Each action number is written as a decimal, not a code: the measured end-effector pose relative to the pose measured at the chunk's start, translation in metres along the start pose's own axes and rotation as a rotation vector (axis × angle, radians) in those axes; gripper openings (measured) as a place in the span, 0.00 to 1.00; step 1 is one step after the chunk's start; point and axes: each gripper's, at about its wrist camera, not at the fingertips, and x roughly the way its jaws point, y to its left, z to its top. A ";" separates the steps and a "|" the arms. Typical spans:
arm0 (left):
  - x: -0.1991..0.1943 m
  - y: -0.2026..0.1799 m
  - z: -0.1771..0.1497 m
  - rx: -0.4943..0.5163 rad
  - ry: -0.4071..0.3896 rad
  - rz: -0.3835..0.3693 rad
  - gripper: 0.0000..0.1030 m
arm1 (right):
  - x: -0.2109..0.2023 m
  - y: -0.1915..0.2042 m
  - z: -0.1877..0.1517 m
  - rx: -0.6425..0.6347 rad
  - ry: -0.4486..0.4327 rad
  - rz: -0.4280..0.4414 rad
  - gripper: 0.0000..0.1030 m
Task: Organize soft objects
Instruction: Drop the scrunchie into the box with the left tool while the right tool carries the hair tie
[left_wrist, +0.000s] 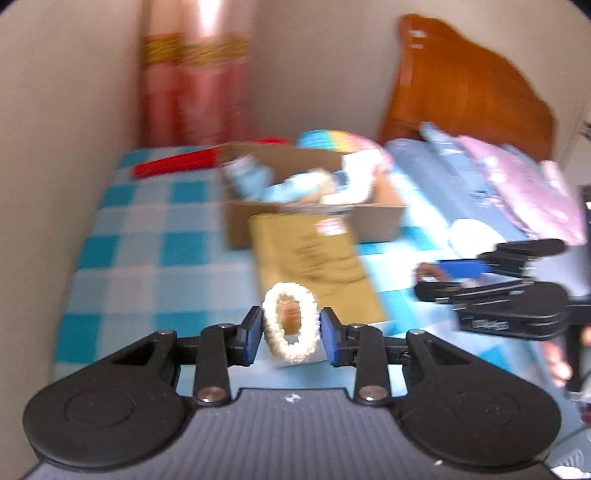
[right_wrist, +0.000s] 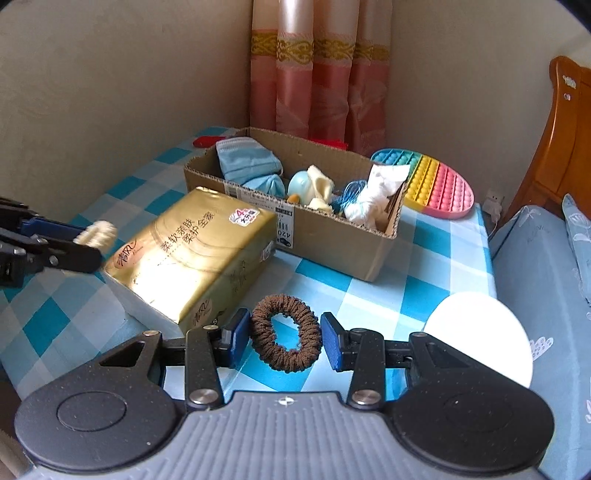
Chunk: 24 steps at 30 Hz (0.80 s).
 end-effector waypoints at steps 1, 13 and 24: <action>0.000 -0.008 0.002 0.013 -0.001 -0.027 0.31 | -0.002 -0.001 0.000 0.001 -0.004 0.001 0.45; 0.042 -0.045 0.054 0.165 0.009 -0.069 0.32 | -0.012 -0.021 0.005 0.043 -0.031 0.006 0.45; 0.077 -0.033 0.105 0.222 0.005 0.035 0.32 | -0.002 -0.031 0.033 0.040 -0.063 0.008 0.45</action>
